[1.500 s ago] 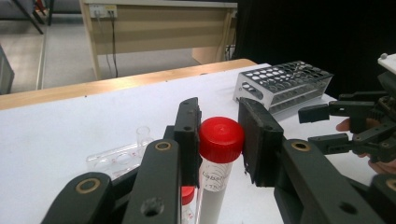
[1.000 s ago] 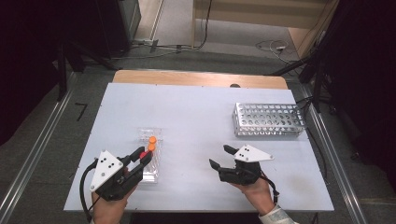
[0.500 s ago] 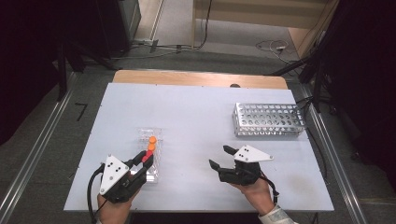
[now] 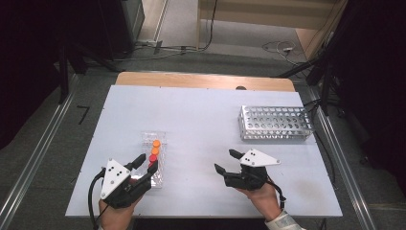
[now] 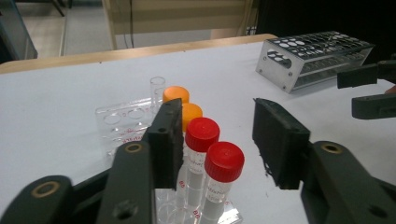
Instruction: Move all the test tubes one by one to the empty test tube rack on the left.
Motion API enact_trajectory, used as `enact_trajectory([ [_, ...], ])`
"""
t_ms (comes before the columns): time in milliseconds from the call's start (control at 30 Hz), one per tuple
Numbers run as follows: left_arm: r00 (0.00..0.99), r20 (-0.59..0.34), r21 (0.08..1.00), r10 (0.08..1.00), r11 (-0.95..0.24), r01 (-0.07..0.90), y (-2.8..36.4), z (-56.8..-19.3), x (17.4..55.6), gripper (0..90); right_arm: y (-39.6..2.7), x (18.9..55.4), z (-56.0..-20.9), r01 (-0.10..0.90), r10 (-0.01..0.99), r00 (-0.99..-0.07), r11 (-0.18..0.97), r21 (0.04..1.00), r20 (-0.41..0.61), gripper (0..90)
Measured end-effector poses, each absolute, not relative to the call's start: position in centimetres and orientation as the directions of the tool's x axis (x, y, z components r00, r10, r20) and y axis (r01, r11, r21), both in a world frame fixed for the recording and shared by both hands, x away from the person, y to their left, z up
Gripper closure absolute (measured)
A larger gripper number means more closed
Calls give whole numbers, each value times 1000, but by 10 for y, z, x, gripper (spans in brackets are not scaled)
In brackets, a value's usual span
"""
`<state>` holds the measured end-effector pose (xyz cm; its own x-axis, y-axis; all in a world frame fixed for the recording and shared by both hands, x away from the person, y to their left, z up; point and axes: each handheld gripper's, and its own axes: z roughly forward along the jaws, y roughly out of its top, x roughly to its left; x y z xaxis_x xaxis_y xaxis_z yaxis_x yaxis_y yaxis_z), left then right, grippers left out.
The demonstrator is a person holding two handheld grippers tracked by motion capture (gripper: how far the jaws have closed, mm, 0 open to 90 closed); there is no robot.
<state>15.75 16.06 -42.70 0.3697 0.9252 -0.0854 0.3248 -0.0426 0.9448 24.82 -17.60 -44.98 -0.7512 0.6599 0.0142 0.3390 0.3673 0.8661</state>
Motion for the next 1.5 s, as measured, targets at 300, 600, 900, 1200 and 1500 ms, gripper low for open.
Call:
enact_trajectory([
  [300,339,-111,943,934,-9,332,165,-427,160,307,-178,249,-449,345,665,-746,360,867,20,271],
  [600,299,-153,945,942,51,322,184,-421,163,289,-181,251,-450,345,671,-741,357,868,19,271],
  [900,250,-158,944,955,71,323,200,-422,166,279,-183,252,-450,351,681,-732,352,868,20,270],
  [1200,210,-158,939,965,81,333,212,-425,169,255,-193,253,-450,362,697,-716,334,870,30,267],
  [1500,185,-156,935,970,85,344,217,-429,172,240,-202,254,-447,361,712,-701,317,877,31,266],
])
